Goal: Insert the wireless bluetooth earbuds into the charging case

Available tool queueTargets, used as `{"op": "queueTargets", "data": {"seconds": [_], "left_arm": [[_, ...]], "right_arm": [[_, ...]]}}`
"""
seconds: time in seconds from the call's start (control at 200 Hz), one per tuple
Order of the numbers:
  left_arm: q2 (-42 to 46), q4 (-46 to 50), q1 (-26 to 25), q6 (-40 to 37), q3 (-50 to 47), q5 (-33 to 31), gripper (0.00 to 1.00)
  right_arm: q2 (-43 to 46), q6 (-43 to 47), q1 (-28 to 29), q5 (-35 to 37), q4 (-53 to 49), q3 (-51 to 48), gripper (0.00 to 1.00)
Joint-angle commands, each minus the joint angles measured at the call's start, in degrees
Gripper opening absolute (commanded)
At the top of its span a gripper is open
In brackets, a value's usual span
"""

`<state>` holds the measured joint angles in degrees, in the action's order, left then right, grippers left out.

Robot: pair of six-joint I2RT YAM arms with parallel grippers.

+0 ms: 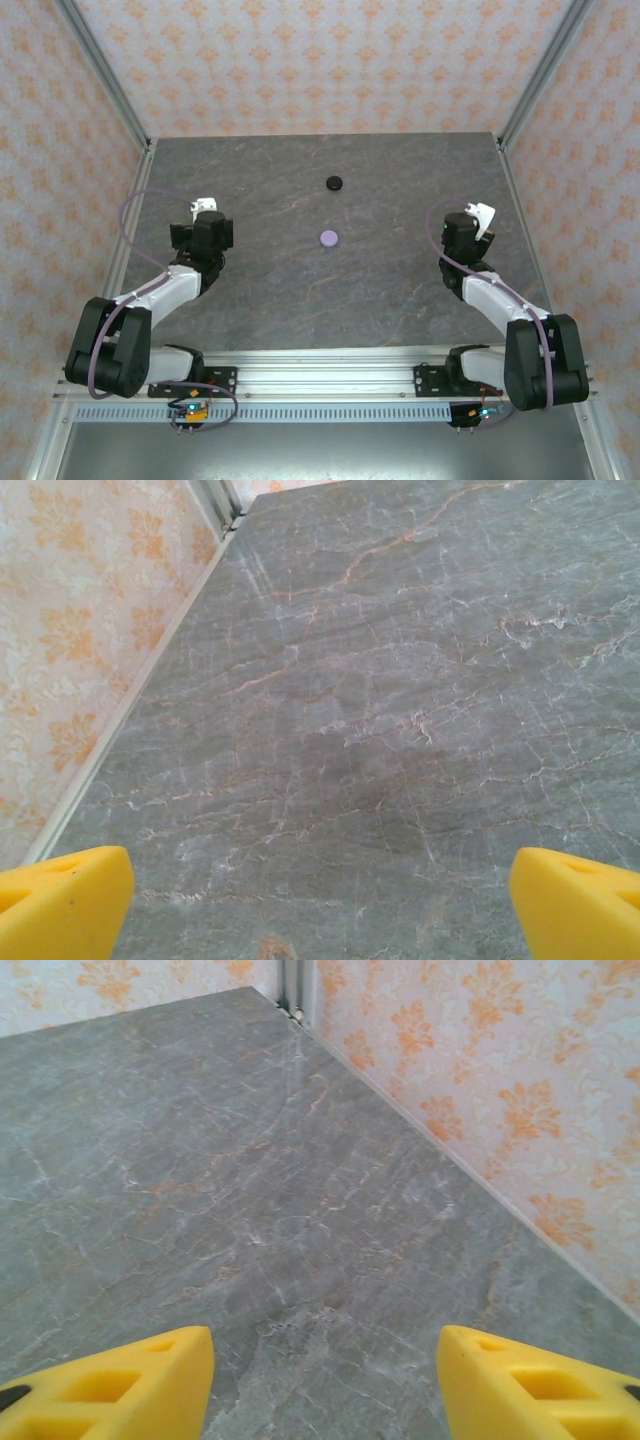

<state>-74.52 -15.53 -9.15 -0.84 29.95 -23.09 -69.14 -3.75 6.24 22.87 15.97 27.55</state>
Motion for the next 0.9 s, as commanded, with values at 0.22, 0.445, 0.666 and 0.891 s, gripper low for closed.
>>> {"op": "queueTargets", "data": {"seconds": [0.22,0.445,0.666,0.891], "left_arm": [[1.02,-18.94,4.57,-1.75,-7.37,14.49,1.00],[-1.00,-25.77,7.01,-0.26,-9.39,20.73,1.00],[-3.27,-28.33,7.82,-0.13,-9.83,22.64,1.00],[-5.64,-31.06,7.83,-0.13,-10.35,22.86,1.00]], "right_arm": [[-3.01,1.35,-3.33,-13.85,15.61,-4.43,0.67],[-3.80,3.84,-3.88,-14.78,24.34,-8.11,0.70],[-6.26,4.29,-3.86,-15.99,25.01,-7.50,0.72],[-8.47,4.81,-3.87,-15.67,28.78,-8.35,0.76]]}}
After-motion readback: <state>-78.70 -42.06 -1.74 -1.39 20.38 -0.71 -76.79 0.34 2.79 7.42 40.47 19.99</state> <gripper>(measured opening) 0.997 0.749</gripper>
